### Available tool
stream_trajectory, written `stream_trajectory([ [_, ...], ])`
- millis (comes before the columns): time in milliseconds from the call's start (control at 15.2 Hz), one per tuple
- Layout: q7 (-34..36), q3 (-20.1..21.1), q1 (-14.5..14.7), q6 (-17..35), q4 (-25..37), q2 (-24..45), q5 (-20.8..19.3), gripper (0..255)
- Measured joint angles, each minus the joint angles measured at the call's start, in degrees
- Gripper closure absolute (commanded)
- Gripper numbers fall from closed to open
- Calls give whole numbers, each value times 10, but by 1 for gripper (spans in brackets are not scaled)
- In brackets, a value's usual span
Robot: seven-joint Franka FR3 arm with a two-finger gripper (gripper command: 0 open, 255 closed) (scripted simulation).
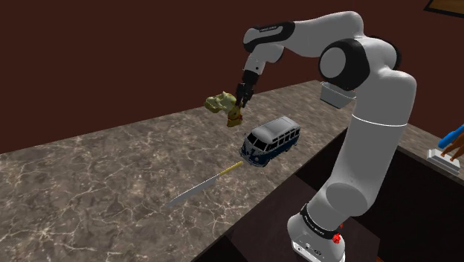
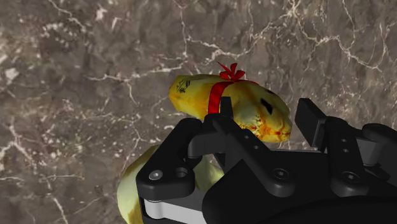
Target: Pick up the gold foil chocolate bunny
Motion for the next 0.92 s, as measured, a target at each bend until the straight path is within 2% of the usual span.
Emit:
stream_trajectory([
  [462, 0, 0, 0, -3, 1, -1, -1, 255],
  [924, 15, -3, -2, -45, 34, -14, -7, 255],
])
